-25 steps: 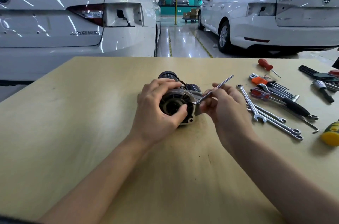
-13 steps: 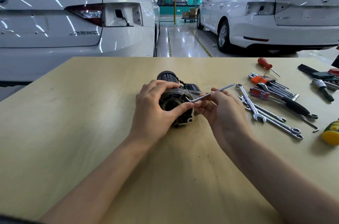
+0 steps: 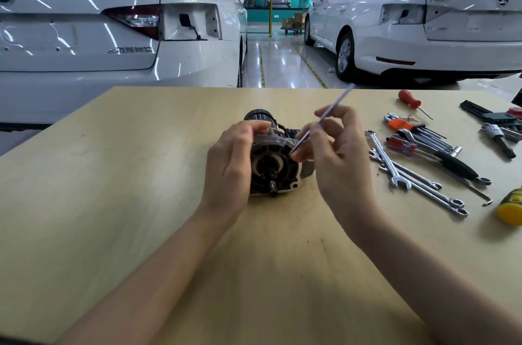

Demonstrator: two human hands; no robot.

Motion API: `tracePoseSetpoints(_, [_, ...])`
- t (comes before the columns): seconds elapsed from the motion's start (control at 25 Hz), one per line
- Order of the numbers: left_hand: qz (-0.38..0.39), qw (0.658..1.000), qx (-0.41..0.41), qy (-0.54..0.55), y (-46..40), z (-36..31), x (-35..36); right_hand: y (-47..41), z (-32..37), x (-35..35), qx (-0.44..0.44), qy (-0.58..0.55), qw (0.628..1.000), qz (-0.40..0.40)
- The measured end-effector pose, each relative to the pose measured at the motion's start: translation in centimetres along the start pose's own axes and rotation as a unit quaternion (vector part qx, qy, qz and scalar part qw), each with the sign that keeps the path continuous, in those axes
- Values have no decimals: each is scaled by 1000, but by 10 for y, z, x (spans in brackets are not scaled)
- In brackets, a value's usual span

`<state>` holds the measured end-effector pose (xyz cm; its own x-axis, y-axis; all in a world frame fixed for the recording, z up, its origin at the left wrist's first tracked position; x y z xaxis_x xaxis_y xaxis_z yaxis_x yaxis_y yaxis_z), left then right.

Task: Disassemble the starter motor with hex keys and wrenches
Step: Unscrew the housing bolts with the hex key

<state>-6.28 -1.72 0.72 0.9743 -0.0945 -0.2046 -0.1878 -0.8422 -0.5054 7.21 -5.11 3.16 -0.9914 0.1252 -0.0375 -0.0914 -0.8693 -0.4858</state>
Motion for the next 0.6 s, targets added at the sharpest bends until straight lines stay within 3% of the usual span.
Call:
tracePoseSetpoints(0.12, [-62,987,-68,134,-7,-1,-5,-5,2,7,-125,211,966,78])
tracePoseSetpoints(0.2, [-113,962,-109,223,-12,0,-13,-7,2,10,-168,295,934,110])
tracePoseSetpoints(0.32, [-159,915,-187,321,-16,7,-26,-5,0,12,-192,372,892,174])
tracePoseSetpoints(0.48, [-167,876,-254,374,-15,14,-33,-2,-2,12,-217,492,800,266])
tracePoseSetpoints(0.6, [-155,876,-259,375,-14,14,-31,-2,-2,11,-224,497,793,270])
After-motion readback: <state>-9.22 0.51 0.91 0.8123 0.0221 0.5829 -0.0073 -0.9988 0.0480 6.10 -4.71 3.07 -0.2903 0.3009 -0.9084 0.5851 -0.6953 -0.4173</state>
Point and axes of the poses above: each hand's wrist, its own y-axis away from the middle knuckle, its own x-axis out of the palm, z = x × y, the point moved 1 cm from there along -y, towards the middle knuckle, and after that the axes turned 12 degrees about z, right-handed, at the moved point
